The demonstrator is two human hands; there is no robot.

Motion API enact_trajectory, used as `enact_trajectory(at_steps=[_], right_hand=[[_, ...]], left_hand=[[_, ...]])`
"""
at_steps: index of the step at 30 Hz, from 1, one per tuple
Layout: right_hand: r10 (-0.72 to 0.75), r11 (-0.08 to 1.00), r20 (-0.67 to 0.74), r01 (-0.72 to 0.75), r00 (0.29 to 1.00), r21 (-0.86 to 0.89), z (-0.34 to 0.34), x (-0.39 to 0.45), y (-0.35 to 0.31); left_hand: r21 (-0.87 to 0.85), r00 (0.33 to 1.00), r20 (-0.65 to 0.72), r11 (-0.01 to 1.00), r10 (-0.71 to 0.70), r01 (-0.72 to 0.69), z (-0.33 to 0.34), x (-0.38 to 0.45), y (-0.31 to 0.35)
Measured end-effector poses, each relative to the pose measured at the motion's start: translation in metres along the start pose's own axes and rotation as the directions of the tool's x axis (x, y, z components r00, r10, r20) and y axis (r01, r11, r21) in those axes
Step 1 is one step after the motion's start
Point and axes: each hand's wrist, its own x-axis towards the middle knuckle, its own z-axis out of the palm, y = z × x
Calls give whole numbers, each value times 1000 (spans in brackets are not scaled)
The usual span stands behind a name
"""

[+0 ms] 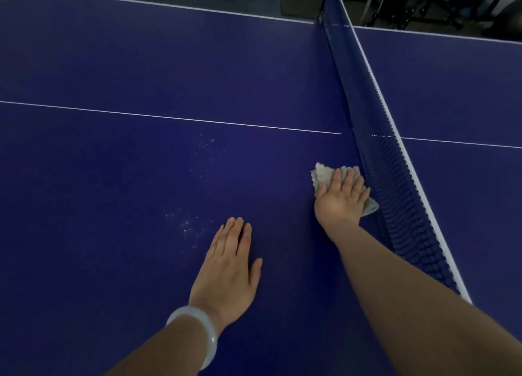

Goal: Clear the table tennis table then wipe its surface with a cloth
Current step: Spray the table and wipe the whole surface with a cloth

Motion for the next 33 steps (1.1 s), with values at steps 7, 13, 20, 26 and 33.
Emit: enact_trajectory(at_steps=[7,13,20,26,33], right_hand=[[-448,892,72,451,891,-35,4,6,-14],[-140,990,11,140,990,-1,-9,77,3],[-47,999,92,46,995,12,-13,118,-68],[-501,860,162,510,850,-13,8,40,-118],[-103,995,2,103,995,16,-7,42,-1]], left_hand=[[45,1000,11,999,-18,17,1,0,1],[61,1000,4,998,-13,13,3,0,0],[53,1000,-5,998,-13,13,3,0,0],[55,1000,0,998,-10,10,2,0,0],[49,1000,18,999,-11,10,1,1,0]])
